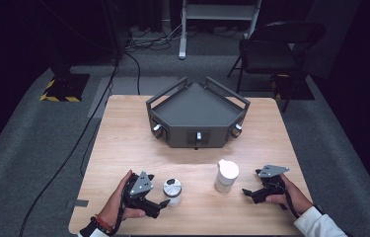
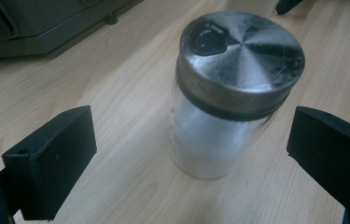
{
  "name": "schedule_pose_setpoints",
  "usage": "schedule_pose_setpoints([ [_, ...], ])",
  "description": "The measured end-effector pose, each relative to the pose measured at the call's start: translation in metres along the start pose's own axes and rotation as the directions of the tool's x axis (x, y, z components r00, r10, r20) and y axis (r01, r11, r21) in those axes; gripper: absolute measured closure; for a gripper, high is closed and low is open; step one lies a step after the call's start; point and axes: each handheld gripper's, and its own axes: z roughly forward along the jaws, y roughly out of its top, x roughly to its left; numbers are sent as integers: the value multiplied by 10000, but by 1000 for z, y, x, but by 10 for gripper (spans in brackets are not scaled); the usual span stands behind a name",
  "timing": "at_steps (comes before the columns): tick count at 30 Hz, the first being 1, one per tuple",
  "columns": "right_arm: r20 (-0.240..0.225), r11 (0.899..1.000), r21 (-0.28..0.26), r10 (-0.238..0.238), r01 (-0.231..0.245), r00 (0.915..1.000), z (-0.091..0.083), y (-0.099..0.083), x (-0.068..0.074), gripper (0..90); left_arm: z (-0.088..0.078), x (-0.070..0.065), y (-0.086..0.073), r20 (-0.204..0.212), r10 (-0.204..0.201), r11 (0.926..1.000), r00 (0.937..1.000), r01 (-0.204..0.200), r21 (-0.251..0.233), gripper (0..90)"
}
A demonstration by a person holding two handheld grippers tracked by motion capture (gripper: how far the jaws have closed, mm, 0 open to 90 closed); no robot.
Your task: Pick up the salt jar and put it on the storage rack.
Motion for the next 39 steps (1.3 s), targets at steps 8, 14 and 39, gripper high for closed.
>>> schedule_pose_setpoints([
  [8, -2, 10000, 0, -1, 1, 10000, 0, 0, 0, 0, 9, 1, 4, 68, -33, 9999, 10000, 32, 155, 11],
  [14, -6, 10000, 2, -6, 6, 10000, 0, 0, 0, 0, 18, 3, 7, 169, -22, 9994, 9999, 16, 347, 16],
  [39, -15, 10000, -3, -20, 20, 10000, 0, 0, 0, 0, 48, 4, -1, 744, 223, 9997, 9970, -212, -156, 228],
])
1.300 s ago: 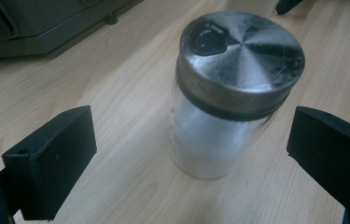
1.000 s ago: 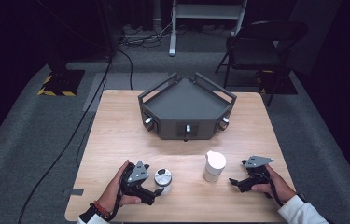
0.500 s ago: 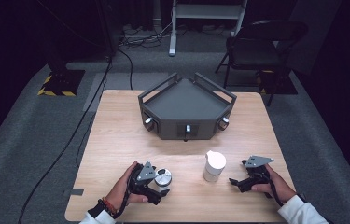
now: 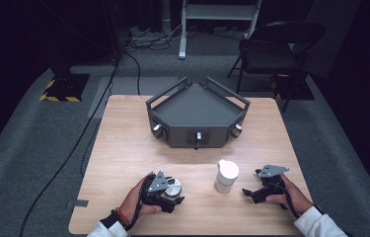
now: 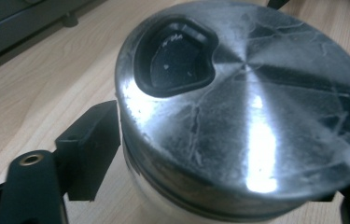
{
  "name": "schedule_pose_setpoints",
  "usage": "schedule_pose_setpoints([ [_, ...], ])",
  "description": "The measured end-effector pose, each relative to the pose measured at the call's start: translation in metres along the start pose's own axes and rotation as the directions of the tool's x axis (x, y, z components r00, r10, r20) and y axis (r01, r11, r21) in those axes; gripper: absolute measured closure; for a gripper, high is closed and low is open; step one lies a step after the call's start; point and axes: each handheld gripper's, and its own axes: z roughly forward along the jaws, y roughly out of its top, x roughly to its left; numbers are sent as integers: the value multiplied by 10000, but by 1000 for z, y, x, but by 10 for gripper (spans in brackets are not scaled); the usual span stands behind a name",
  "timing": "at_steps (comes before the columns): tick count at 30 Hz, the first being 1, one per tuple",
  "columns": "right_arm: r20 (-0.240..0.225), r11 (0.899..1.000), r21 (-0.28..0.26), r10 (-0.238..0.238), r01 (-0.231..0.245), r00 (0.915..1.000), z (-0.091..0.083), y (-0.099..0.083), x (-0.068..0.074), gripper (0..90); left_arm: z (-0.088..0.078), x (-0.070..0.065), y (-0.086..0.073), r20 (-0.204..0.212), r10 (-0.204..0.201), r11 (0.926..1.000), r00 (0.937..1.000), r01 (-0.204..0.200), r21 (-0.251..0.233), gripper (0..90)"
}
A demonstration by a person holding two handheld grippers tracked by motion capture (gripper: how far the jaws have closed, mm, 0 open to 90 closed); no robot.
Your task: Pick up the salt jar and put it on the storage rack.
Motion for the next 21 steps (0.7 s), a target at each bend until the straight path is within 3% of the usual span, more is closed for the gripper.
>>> schedule_pose_setpoints([
  [3, -3, 10000, 0, 2, -2, 10000, 0, 0, 0, 0, 0, -1, -1, 35, 130, 9999, 9999, -130, -75, 288],
  [13, -23, 10000, -1, -20, 20, 10000, 0, 0, 0, 1, 1, -6, -2, -144, 209, 9996, 9997, -212, -178, 298],
  [21, -51, 10000, -5, -53, 53, 10000, 0, 0, 0, 0, -1, -5, -2, -197, -140, 9992, 9997, 133, -377, 300],
])
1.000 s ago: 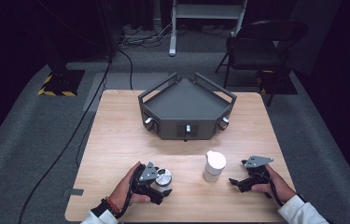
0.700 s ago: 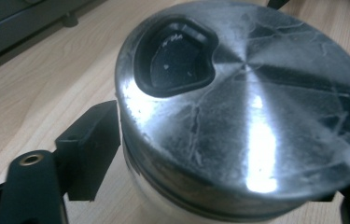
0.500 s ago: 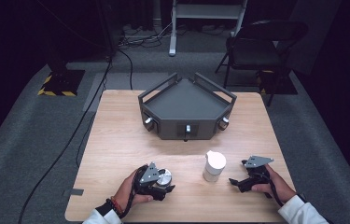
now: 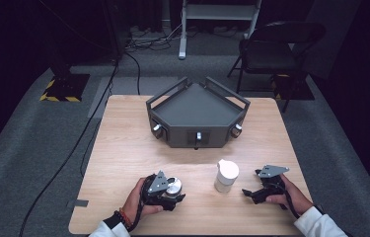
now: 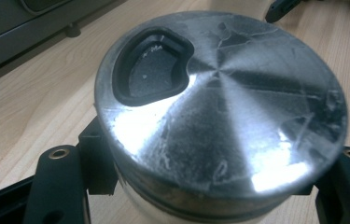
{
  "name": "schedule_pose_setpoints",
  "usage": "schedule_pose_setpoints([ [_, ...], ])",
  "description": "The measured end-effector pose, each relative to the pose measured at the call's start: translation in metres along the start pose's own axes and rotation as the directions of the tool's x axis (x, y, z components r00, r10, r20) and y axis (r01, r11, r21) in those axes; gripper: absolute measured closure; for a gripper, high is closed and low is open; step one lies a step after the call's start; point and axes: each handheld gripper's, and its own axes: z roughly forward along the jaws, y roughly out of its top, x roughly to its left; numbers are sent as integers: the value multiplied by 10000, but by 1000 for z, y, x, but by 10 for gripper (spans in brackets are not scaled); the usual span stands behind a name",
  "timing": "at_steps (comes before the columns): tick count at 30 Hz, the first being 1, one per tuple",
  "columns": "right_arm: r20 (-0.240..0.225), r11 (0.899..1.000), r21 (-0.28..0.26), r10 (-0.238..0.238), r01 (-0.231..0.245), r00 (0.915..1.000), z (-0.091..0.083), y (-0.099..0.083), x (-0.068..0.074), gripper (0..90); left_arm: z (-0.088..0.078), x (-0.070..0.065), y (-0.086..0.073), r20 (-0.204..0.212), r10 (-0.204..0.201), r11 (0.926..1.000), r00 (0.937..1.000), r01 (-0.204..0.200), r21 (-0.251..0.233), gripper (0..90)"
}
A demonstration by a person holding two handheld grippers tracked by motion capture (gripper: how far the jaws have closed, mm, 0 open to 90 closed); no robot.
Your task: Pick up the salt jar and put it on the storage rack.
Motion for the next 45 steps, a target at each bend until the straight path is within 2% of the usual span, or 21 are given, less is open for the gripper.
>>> schedule_pose_setpoints([
  [11, -14, 10000, 0, -10, 10, 10000, 0, 0, 0, 1, -8, 1, 5, -129, -105, 9993, 9999, 100, -351, 301],
  [16, -23, 10000, 0, -14, 14, 10000, 0, 0, 0, 0, -14, 4, 9, -192, -167, 9977, 9997, 154, -663, 301],
  [27, -26, 10000, 0, -18, 18, 10000, 0, 0, 0, 0, -16, 11, 29, -384, -182, 9948, 9991, 142, -1011, 301],
  [38, -27, 10000, -2, -18, 18, 10000, 0, 0, 0, 0, -16, 26, 48, -515, -420, 9856, 9978, 330, -1656, 301],
  [43, -26, 10000, -3, -17, 17, 10000, 0, 0, 0, 1, -16, 30, 57, -626, -465, 9838, 9970, 349, -1759, 302],
  [44, -25, 10000, -2, -18, 18, 10000, 0, 0, 0, 0, -16, 34, 60, -595, -528, 9805, 9968, 405, -1922, 302],
  [45, -25, 10000, -2, -18, 18, 10000, 0, 0, 0, 0, -16, 34, 60, -595, -528, 9805, 9968, 405, -1922, 301],
])
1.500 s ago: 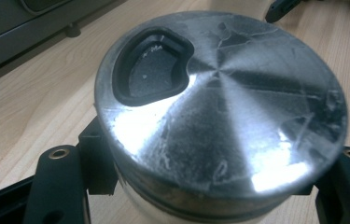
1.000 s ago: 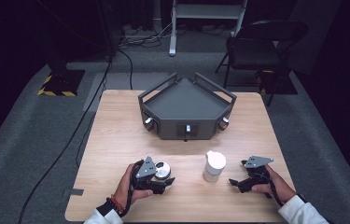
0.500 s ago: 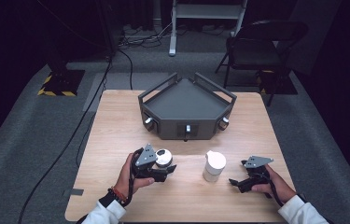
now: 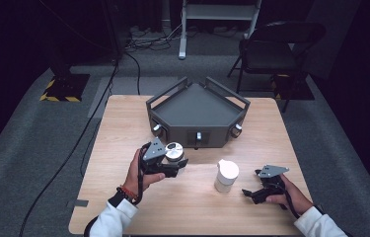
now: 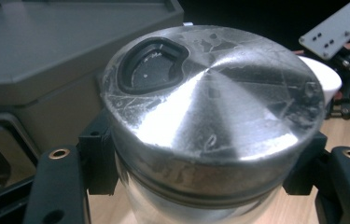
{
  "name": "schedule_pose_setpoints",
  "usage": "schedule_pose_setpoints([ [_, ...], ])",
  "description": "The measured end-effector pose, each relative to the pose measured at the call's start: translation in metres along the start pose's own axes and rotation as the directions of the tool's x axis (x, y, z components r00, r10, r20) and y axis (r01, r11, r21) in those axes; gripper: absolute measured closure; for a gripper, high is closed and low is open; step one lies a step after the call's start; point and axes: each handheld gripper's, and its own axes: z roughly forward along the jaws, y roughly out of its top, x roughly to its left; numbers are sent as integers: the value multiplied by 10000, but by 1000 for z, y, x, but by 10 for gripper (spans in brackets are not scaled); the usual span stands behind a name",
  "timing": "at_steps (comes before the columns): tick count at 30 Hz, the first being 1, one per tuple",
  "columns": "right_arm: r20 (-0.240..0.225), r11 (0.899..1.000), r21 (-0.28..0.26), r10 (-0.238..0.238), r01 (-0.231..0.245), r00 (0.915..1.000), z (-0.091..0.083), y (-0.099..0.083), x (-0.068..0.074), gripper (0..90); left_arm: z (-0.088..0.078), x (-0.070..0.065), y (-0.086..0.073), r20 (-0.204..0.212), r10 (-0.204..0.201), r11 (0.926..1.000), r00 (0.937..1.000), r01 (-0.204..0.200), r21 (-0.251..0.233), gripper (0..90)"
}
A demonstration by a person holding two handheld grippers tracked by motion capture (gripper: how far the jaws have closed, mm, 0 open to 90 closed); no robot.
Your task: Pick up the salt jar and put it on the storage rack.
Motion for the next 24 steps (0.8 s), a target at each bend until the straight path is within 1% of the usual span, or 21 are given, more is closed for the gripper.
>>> schedule_pose_setpoints([
  [1, -1, 10000, 1, 2, -2, 10000, 0, 0, 0, 0, 0, 1, 2, 12, -56, 10000, 10000, 56, -21, 301],
  [3, -2, 10000, 1, 2, -2, 10000, 0, 0, 0, 0, 3, 3, 8, -8, -2, 10000, 10000, 2, -85, 302],
  [5, -3, 10000, 0, 1, -1, 10000, 0, 0, 0, 0, 6, 4, 14, -75, -118, 9999, 9999, 117, -113, 301],
  [7, -1, 10000, 0, 2, -2, 10000, 0, 0, 0, 1, 7, 5, 15, -79, -101, 9999, 9999, 100, -134, 302],
  [9, -2, 10000, -1, 2, -2, 10000, 0, 0, 0, 0, 9, 9, 18, 39, -166, 9996, 9999, 167, -209, 302],
  [10, -3, 10000, -1, 1, -1, 10000, 0, 0, 0, 0, 11, 11, 21, 54, -171, 9995, 9998, 173, -263, 302],
  [12, -3, 10000, -1, -1, 1, 10000, 0, 0, 0, 0, 12, 11, 22, 33, -155, 9995, 9999, 156, -272, 302],
  [13, -3, 10000, -1, 1, -1, 10000, 0, 0, 0, 0, 13, 13, 24, -3, -242, 9990, 9997, 241, -386, 302],
  [14, -2, 10000, -1, 0, 0, 10000, 0, 0, 0, 0, 13, 13, 24, -3, -242, 9990, 9997, 241, -386, 302],
  [16, -2, 10000, 0, 1, -1, 10000, 0, 0, 0, 1, 14, 16, 26, -13, -333, 9979, 9994, 332, -555, 302],
  [19, -2, 10000, -1, 2, -2, 10000, 0, 0, 0, 0, 14, 16, 30, -71, -248, 9981, 9997, 244, -563, 302],
  [22, -2, 10000, 0, 1, -1, 10000, 0, 0, 0, 0, 16, 17, 35, -49, -254, 9979, 9997, 251, -594, 302],
  [23, -3, 10000, -1, 1, -1, 10000, 0, 0, 0, 0, 18, 15, 40, -102, -139, 9985, 9999, 134, -540, 302],
  [24, -3, 10000, -1, 1, -1, 10000, 0, 0, 0, 0, 18, 15, 40, -102, -139, 9985, 9999, 134, -540, 302],
])
